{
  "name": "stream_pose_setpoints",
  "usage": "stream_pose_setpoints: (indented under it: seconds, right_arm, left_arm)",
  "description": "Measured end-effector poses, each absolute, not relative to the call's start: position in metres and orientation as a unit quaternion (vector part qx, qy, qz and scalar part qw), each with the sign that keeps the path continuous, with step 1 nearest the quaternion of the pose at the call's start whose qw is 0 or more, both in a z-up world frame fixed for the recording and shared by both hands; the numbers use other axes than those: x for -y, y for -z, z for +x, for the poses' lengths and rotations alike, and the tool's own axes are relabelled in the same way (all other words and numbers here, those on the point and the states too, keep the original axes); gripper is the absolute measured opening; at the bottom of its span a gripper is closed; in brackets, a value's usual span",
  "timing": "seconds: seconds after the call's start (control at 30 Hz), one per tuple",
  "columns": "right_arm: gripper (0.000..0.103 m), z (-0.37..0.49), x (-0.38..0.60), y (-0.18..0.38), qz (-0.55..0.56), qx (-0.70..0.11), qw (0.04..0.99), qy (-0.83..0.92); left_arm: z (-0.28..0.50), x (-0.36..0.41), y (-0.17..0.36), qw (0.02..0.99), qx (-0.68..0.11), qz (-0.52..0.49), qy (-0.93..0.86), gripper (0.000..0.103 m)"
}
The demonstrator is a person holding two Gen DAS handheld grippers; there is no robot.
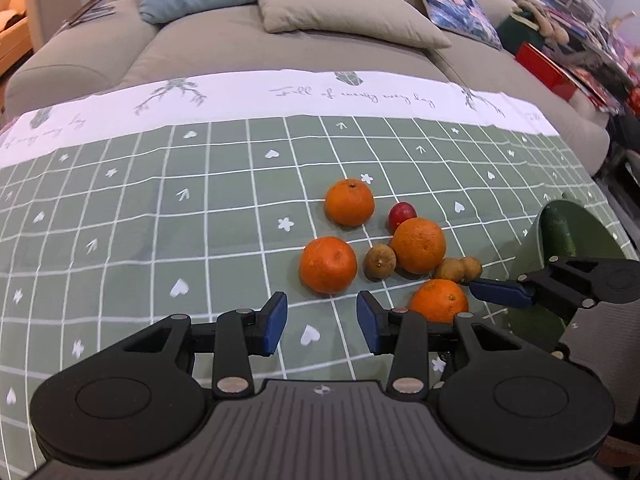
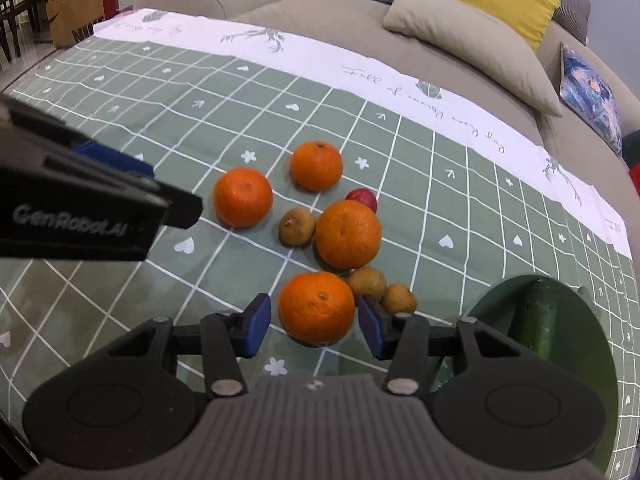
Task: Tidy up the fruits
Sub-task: 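Grasp an orange with the right tool while the left tool grasps another orange, then carry both oranges over the colander and lower them beside the cucumber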
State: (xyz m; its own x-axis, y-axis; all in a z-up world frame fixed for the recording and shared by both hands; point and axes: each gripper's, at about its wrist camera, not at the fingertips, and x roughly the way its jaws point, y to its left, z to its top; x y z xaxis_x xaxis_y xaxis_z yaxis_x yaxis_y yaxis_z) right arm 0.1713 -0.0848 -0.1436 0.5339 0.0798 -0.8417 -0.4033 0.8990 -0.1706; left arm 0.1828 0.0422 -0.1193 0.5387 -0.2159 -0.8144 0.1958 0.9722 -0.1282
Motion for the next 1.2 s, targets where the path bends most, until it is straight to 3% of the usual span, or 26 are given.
stream_pose_setpoints:
  seconds: [0.17,0.33,0.53,0.7,1.2]
  right_arm:
    - [0.041,0.177,0.083,0.148,-0.189,-0.462,0.855,-0.142]
    - [0.038,0.179,0.086,0.147,-0.186,-0.462,0.854,-0.147]
    - [0.04,0.178,0.083,0.148,-0.198,-0.462,0.851,-0.151]
    - [0.034,0.179,0.085,0.146,-0.192,-0.462,0.852,-0.153]
    - [0.031,0.154,0.094,0.113,-0.155,-0.419,0.876,-0.183]
  left_arm:
    - [0.199,-0.035,0.131,0.871,-0.473,0.015,0.13,0.048]
    - [0.214,-0.028,0.139,0.866,-0.479,0.026,0.139,0.055]
    - [0.227,-0.022,0.147,0.862,-0.487,0.029,0.137,0.054]
    - [0.229,-0.023,0.148,0.859,-0.493,0.021,0.136,0.045]
    - [0.184,-0.042,0.107,0.869,-0.482,-0.041,0.105,0.044]
